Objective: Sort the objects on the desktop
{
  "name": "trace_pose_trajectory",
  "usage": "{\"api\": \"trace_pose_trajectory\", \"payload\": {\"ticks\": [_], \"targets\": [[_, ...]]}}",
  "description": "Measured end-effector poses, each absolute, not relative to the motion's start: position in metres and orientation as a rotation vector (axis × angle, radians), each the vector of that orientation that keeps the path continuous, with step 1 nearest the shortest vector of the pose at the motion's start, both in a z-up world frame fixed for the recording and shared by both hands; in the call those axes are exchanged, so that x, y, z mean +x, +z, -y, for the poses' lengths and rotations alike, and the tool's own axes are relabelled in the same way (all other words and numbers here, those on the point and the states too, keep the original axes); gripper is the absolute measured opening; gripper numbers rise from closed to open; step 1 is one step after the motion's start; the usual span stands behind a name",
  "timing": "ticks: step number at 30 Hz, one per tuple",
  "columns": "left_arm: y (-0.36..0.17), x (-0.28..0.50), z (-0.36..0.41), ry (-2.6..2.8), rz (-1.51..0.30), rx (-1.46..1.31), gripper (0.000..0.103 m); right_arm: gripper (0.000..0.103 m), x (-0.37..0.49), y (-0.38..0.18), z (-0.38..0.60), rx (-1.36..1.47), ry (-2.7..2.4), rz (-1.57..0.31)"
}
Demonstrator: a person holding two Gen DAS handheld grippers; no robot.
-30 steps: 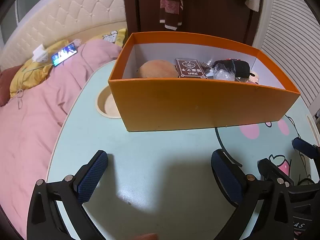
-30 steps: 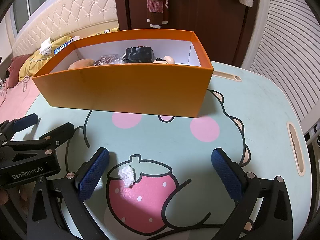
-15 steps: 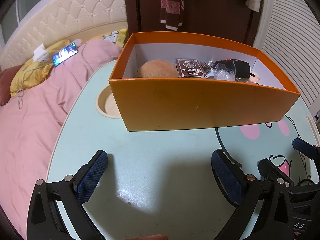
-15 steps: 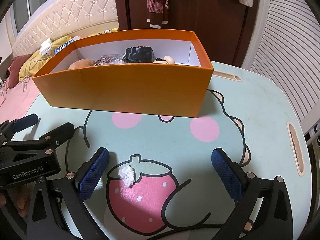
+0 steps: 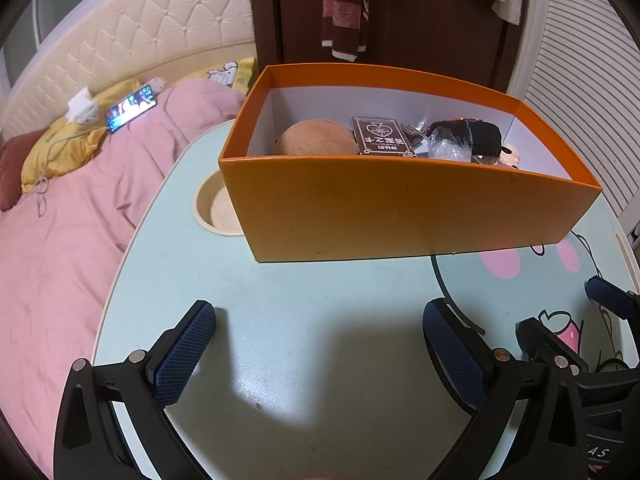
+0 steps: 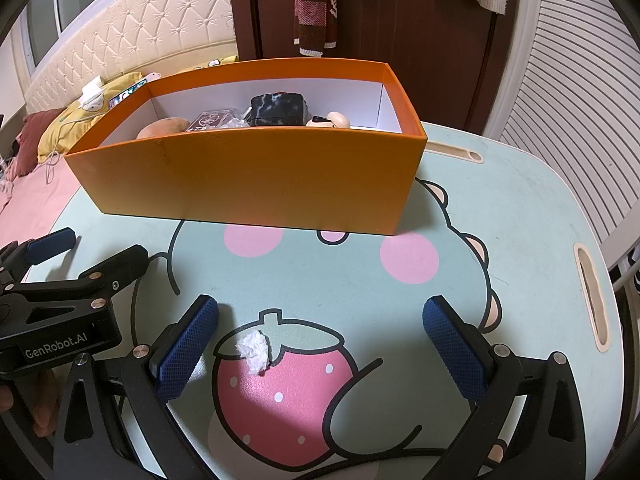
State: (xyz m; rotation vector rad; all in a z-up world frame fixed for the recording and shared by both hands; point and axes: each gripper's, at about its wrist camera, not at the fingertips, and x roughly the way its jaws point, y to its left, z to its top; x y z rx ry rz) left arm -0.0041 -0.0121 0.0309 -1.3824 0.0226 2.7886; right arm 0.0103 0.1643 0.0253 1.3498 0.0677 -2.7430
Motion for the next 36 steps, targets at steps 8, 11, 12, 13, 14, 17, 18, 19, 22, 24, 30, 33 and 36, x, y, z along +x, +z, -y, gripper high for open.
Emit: {"api": "trace_pose_trajectory", "payload": {"ticks": [8,11,12,13,14,17,18,19,22,24,30,33,36], "targets": [[0.0315,-0.0046,0.0146,2.786,-0.024,-1.38,0.103,0.102,0.0113,0.0258,-0.1639,1.352,-2.743,-0.066],[0.0311,-0.0052,0.015,2.786,-0.023,-1.38,0.103,0.102,0.0114,0.026,-0.1639,1.352,-2.744,-0.067],[0.0309,-0.0054,0.0152,2.786,-0.023,-1.38,0.103,0.102,0.0115,0.026,-0.1638,1.352,-2.744,-0.067],[0.0306,-0.0056,0.0154,2.786,-0.022,-1.38,0.103,0.102,0.0115,0.026,-0.1638,1.352,-2.744,-0.067],[0.0306,-0.0059,0.0154,2.786,-0.022,-1.38,0.103,0.102,0.0115,0.026,-0.1638,1.352,-2.744,-0.068],[0.0305,-0.0065,0.0154,2.786,-0.02,-1.379,0.103,0.102,0.0117,0.0259,-0.1637,1.353,-2.744,-0.069],[0.0305,-0.0066,0.0154,2.786,-0.019,-1.379,0.103,0.102,0.0118,0.0259,-0.1637,1.353,-2.745,-0.069],[0.0304,-0.0068,0.0155,2.786,-0.019,-1.379,0.103,0.102,0.0118,0.0259,-0.1637,1.353,-2.745,-0.07],[0.0299,-0.0072,0.0157,2.786,-0.017,-1.379,0.103,0.102,0.0117,0.0262,-0.1636,1.354,-2.746,-0.071],[0.0295,-0.0073,0.0158,2.786,-0.016,-1.378,0.103,0.102,0.0116,0.0262,-0.1633,1.354,-2.746,-0.072],[0.0285,-0.0074,0.0137,2.788,-0.013,-1.378,0.103,0.102,0.0114,0.0263,-0.163,1.355,-2.747,-0.073],[0.0284,-0.0077,0.0115,2.79,-0.013,-1.379,0.103,0.102,0.0117,0.0262,-0.1628,1.355,-2.748,-0.073],[0.0284,-0.0078,0.0113,2.79,-0.012,-1.38,0.103,0.102,0.0119,0.0261,-0.1626,1.355,-2.748,-0.073]]}}
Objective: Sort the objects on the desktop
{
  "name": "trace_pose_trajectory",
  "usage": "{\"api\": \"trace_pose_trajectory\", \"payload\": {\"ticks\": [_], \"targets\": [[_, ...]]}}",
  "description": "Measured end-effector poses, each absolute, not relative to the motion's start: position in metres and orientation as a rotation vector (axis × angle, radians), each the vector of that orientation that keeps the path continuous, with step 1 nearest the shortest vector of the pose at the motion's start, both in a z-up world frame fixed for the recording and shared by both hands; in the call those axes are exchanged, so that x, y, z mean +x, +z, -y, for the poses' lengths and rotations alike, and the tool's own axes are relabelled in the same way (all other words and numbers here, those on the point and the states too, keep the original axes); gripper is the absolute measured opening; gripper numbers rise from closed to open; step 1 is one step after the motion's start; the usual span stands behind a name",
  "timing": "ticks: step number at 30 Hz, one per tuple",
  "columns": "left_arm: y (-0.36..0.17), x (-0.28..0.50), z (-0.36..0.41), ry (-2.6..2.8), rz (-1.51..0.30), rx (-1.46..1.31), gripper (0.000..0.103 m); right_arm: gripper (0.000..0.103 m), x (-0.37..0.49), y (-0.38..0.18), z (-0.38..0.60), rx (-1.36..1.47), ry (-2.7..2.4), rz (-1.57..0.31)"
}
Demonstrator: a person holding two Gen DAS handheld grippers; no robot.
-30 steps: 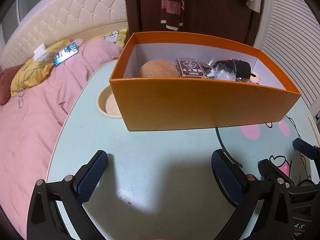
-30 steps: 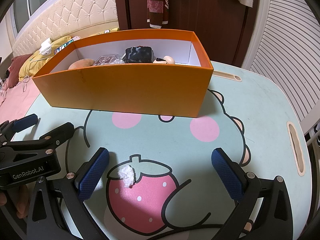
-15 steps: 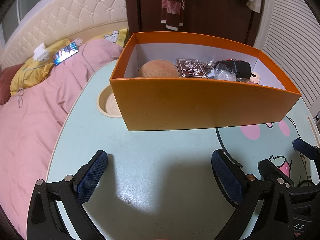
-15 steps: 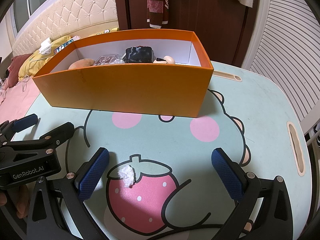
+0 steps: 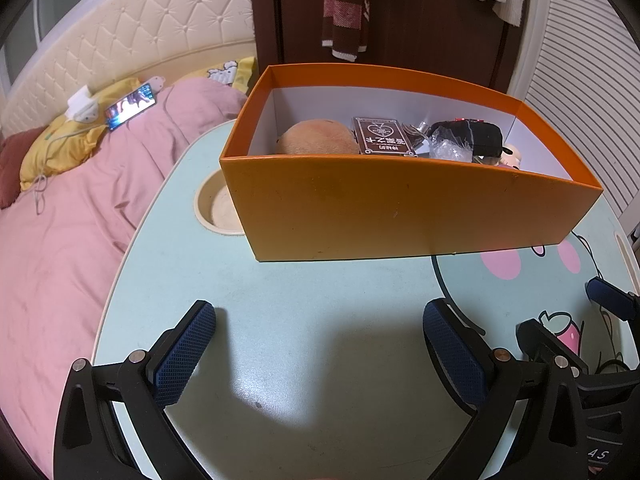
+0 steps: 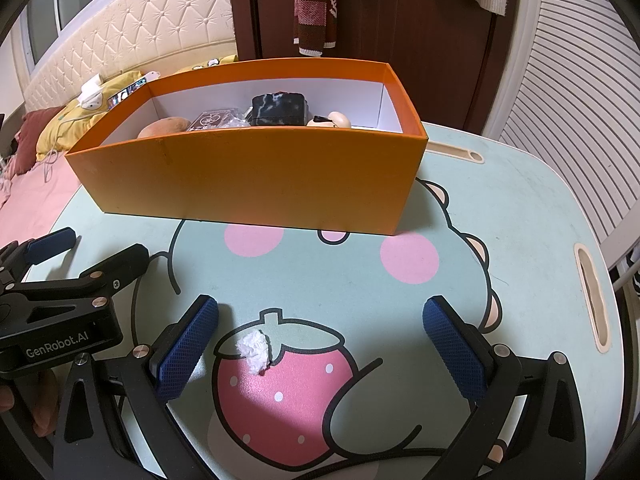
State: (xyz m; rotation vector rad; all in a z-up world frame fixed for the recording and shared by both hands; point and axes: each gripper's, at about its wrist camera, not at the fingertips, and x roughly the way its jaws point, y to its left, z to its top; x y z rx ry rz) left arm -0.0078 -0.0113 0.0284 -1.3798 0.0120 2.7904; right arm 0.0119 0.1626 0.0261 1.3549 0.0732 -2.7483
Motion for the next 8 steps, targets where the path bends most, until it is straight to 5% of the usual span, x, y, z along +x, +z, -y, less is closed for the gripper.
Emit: {"api": "trace_pose_trajectory", "payload": {"ticks": [8], "targets": [[0.0288,-0.0074,0.0139,2.787,-0.014,-1.38,0.103,0.102,0.0115,0.0259,-0.1635,1.355,-2.747,-0.075]]}}
